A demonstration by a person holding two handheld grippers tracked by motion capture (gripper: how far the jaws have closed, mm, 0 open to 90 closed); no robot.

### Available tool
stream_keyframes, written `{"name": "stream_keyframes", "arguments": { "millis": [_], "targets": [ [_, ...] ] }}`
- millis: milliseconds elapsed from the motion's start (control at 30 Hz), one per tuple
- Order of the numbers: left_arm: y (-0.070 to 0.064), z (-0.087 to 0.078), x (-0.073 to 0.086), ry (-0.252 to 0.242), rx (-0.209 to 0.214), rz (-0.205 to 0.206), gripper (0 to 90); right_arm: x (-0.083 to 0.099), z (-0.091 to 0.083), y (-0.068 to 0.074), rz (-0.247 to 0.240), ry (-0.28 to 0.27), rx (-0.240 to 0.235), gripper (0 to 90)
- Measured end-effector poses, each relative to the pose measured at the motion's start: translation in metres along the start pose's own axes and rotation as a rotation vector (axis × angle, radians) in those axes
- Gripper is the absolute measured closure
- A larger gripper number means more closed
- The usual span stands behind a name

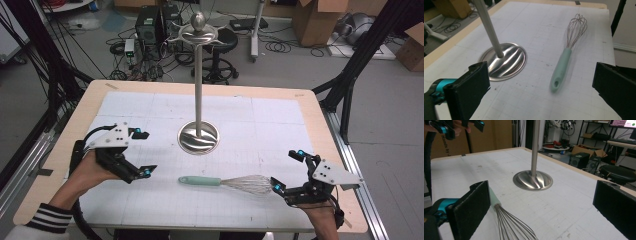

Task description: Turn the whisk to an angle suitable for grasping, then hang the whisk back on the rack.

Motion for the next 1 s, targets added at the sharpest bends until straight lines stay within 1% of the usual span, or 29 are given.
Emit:
{"name": "stream_keyframes", "arguments": {
  "millis": [33,67,133,167,233,300,367,400,433,467,500,667,733,767,800,867,967,1000],
  "targets": [
    [0.001,-0.005,0.003,-0.015,-0.014,-0.017,1.7,0.000,0.000,0.000,0.000,0.001,0.002,0.1],
    [0.004,-0.014,0.009,-0.034,-0.038,-0.039,1.7,0.001,-0.001,-0.001,0.003,0.001,0.003,0.1],
    [0.005,-0.022,0.016,-0.053,-0.056,-0.055,1.7,0.001,-0.001,-0.001,-0.002,-0.001,0.005,0.1],
    [0.005,-0.026,0.020,-0.068,-0.069,-0.070,1.7,0.001,-0.001,-0.001,-0.002,-0.001,0.005,0.1],
    [0.004,-0.033,0.026,-0.078,-0.089,-0.073,1.7,0.001,-0.001,-0.001,0.000,0.002,0.005,0.1],
    [0.002,-0.040,0.032,-0.103,-0.102,-0.079,1.7,0.001,-0.001,-0.001,0.002,0.004,0.005,0.1],
    [0.003,-0.045,0.036,-0.127,-0.130,-0.094,1.7,0.002,0.000,-0.001,0.000,0.007,0.005,0.1],
    [0.003,-0.045,0.036,-0.127,-0.130,-0.094,1.7,0.002,0.000,-0.001,0.000,0.007,0.005,0.1],
    [0.003,-0.048,0.039,-0.138,-0.142,-0.101,1.7,0.003,0.000,0.000,0.002,0.014,0.002,0.1],
    [0.004,-0.053,0.043,-0.161,-0.161,-0.115,1.7,0.003,0.000,0.000,0.003,0.016,0.004,0.1],
    [0.004,-0.055,0.045,-0.167,-0.163,-0.123,1.7,0.003,0.000,-0.001,0.001,0.016,0.004,0.1],
    [0.003,-0.059,0.057,-0.176,-0.182,-0.129,1.7,0.003,-0.001,0.000,0.005,0.016,0.002,0.1],
    [0.002,-0.059,0.058,-0.180,-0.179,-0.125,1.7,0.003,-0.001,0.000,0.003,0.017,0.002,0.1],
    [0.003,-0.059,0.059,-0.172,-0.177,-0.131,1.7,0.003,0.000,-0.001,0.000,0.017,0.005,0.1],
    [0.003,-0.058,0.059,-0.164,-0.178,-0.128,1.7,0.003,0.000,-0.001,0.002,0.019,0.004,0.1],
    [0.003,-0.057,0.059,-0.170,-0.174,-0.124,1.7,0.003,0.000,-0.001,0.000,0.019,0.005,0.1],
    [0.004,-0.056,0.061,-0.159,-0.179,-0.117,1.7,0.002,0.001,-0.002,0.001,0.017,0.006,0.1],
    [0.005,-0.057,0.063,-0.161,-0.188,-0.129,1.7,0.003,0.001,-0.001,0.001,0.021,0.005,0.1]
  ]
}}
Point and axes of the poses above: each handheld gripper's, and its own axes: z roughly forward along the jaws, x roughly out of its underside, y roughly to its left, the point moved 9 cm from there along z, roughly forward along the jaws, and after that the axes turned 7 degrees about z, right-handed, at the moved point
